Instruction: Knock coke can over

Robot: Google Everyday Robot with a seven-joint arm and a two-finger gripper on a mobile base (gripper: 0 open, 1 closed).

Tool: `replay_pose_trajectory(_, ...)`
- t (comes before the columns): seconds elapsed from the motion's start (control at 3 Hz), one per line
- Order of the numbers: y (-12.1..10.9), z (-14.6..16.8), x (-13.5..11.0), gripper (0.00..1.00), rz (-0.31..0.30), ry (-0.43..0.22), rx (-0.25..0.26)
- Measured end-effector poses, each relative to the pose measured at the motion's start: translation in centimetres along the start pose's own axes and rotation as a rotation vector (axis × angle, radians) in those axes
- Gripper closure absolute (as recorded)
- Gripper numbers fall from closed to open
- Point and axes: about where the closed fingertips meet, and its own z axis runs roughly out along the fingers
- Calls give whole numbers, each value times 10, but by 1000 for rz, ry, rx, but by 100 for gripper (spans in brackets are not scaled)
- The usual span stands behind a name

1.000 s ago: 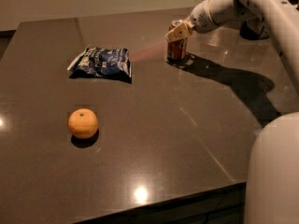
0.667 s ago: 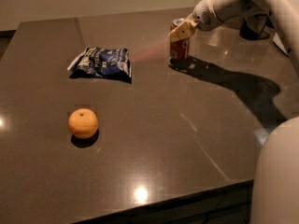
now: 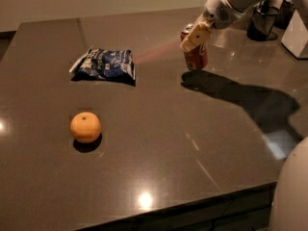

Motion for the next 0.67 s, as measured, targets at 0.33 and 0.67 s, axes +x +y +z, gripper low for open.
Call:
replay_pose_trajectory(0.33,21,-6,15,100,-69,144,-34)
replay_pose_trajectory(0.67,39,-4,25,100,-143,272,-68)
